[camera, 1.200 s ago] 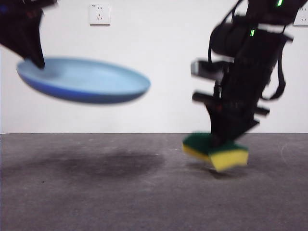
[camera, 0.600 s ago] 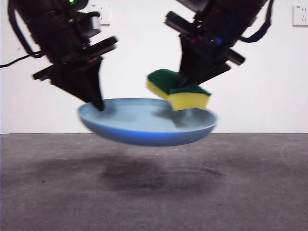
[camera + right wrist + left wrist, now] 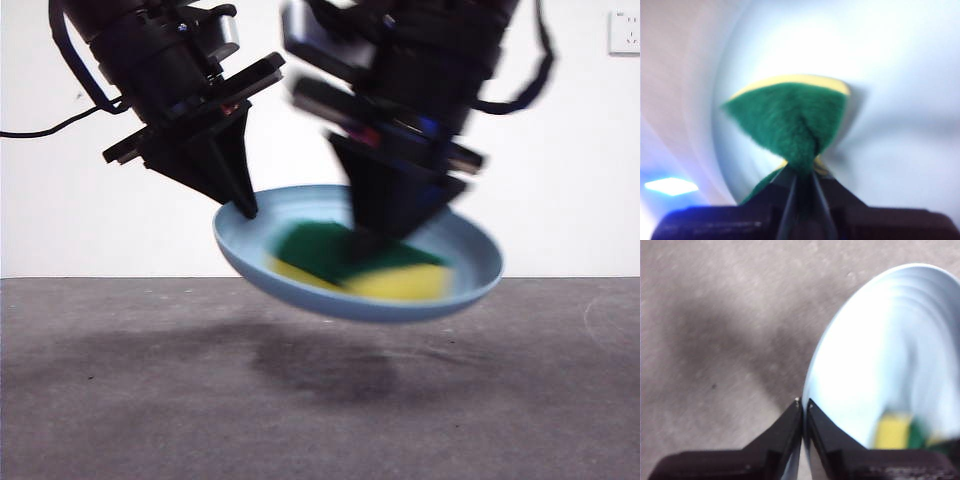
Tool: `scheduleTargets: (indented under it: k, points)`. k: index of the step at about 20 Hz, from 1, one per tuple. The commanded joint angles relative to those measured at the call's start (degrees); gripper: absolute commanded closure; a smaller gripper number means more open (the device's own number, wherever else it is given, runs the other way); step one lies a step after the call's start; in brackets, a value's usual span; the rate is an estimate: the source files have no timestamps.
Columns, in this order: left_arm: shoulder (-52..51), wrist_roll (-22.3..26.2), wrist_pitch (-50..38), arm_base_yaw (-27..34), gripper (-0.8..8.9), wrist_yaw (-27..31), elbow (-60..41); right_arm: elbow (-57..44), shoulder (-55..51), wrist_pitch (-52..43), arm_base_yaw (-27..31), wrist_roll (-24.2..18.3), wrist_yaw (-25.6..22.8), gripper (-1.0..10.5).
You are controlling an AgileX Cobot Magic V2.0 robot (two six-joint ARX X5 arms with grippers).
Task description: Pick up the plate,pick up the cloth,clean the plate with the cloth
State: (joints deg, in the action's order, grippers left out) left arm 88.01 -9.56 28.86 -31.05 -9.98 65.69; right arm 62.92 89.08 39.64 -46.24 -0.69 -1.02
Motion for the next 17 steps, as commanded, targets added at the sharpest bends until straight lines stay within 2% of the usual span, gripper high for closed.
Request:
scheduleTargets:
  k: [1,2,3,5,6,8,12,13,14,17]
  points:
    - [-0.2,-0.7,1.7,0.3,8.22,-1.1,0.1,-0.2,-0.3,2.9,2.1,-0.5,-17.4,9.6]
    - [-0.2,-0.7,2.7,0.3,8.22,-1.1,0.1,-0.2,-0.7,2.0,2.9,-0.5,-22.2,9.6]
    - [-0.2,-0.7,3.5,0.2,8.22,-1.7,0.1,-0.2,-1.4,0.2,3.9,-0.5,-24.6,9.6]
    - [-0.2,-0.7,4.0,0.2,8.22,-4.7,0.1,-0.2,-2.1,-5.0,5.5,-0.4,-23.8,9.6]
    - [-0.2,-0.8,3.8,0.2,8.22,-6.4,0.1,-0.2,-2.3,-8.0,6.0,-0.4,-21.8,9.6]
    - [-0.2,-0.8,3.3,0.1,8.22,-8.7,0.1,-0.2,-2.3,-12.3,6.7,-0.4,-16.3,9.6]
    - [-0.2,-1.0,1.7,-0.2,8.22,-9.9,0.1,-0.2,-2.0,-17.3,7.1,1.8,0.0,9.6]
    - [-0.2,-1.1,1.3,-0.2,8.22,-9.8,0.1,-0.2,-2.0,-17.4,7.1,2.7,2.8,9.6]
    - [-0.2,-1.5,0.4,-0.1,8.22,-9.5,0.1,-0.2,-1.9,-17.2,6.7,4.3,7.8,9.6]
    - [-0.2,-4.6,-3.8,0.5,8.22,-7.9,0.1,-0.2,-1.9,-13.2,5.6,5.3,15.8,9.6]
